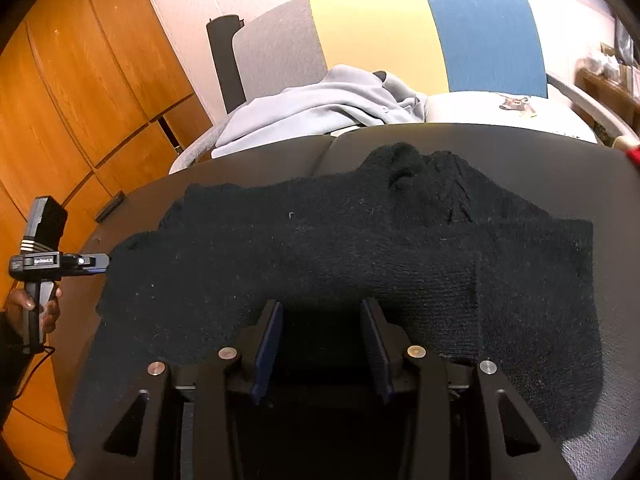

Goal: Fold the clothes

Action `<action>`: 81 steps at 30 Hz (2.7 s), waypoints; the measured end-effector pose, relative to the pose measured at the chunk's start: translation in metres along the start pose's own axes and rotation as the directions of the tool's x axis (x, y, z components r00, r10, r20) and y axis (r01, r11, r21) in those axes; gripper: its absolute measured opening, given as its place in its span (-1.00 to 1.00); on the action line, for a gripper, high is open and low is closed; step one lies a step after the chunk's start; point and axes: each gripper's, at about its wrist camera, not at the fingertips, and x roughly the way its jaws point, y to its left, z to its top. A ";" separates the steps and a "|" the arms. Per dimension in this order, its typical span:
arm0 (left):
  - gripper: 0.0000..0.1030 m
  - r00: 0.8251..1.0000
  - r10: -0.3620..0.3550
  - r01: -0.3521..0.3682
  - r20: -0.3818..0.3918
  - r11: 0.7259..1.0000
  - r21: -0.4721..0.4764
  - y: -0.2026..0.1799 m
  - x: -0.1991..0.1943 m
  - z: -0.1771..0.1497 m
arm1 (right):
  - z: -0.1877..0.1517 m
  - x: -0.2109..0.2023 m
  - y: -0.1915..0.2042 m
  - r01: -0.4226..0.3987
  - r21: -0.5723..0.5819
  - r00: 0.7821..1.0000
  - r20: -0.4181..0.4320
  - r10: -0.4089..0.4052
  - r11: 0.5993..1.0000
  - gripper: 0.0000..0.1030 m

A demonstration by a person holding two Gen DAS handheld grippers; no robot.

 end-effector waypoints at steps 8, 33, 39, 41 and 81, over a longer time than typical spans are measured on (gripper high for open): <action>-0.85 0.999 0.044 -0.044 0.007 0.998 0.042 -0.008 -0.001 0.039 | -0.001 -0.001 0.002 0.006 -0.003 1.000 -0.001 -0.006 1.000 -0.16; -0.71 0.957 0.256 -0.246 0.135 0.965 -0.087 -0.005 -0.005 -0.018 | -0.002 0.000 0.000 0.001 0.009 1.000 0.005 -0.001 1.000 -0.16; -0.50 0.956 0.250 -0.211 0.154 0.950 -0.228 -0.008 -0.033 -0.031 | 0.015 0.008 -0.001 0.078 -0.066 0.996 -0.029 -0.080 0.995 -0.17; -0.40 0.961 0.211 -0.171 0.179 0.962 -0.213 -0.013 -0.054 -0.054 | 0.021 0.001 -0.004 0.078 -0.048 0.995 -0.054 -0.081 0.996 -0.14; -0.91 0.996 0.017 -0.013 0.089 0.999 -0.043 -0.112 -0.046 -0.263 | -0.174 -0.162 -0.032 -0.264 0.229 0.941 -0.151 0.302 0.937 -0.72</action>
